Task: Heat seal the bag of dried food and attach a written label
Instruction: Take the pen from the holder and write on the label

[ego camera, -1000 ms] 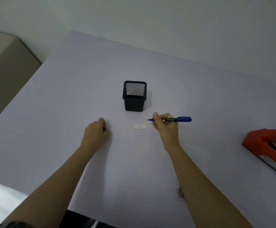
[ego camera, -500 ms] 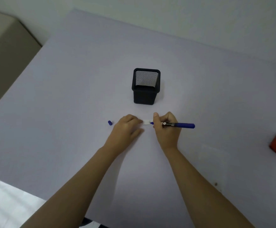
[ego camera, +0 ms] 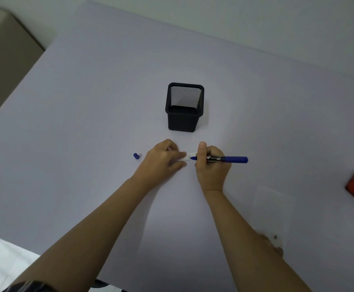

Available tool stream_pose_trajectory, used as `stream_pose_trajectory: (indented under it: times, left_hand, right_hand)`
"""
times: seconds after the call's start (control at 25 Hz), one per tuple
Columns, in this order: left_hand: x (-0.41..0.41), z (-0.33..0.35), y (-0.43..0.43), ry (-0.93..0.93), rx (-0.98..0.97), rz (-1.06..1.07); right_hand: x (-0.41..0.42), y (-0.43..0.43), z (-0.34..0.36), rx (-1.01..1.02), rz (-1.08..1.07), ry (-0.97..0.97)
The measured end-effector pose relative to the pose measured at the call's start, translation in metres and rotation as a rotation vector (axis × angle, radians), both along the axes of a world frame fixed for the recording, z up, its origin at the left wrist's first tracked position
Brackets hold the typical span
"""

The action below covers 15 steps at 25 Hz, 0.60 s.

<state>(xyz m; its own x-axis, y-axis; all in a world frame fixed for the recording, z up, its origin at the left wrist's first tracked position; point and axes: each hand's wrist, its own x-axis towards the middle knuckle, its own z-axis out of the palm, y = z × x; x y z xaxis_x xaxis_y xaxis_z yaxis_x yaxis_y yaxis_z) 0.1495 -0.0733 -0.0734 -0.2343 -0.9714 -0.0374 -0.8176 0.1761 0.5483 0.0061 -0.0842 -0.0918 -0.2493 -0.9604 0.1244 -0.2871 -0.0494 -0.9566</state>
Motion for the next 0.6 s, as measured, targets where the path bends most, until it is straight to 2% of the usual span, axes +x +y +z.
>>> stream_pose_trajectory:
  times: [0.24, 0.6]
  left_hand:
    - [-0.0038, 0.0049, 0.0005, -0.072, -0.097, -0.071]
    - [-0.0086, 0.0089, -0.0029, -0.175, -0.085, -0.155]
  right_hand:
    - [-0.0001, -0.0004, -0.0013, -0.007, 0.012, 0.013]
    - [0.0001, 0.0004, 0.0011, -0.029, -0.016, 0.002]
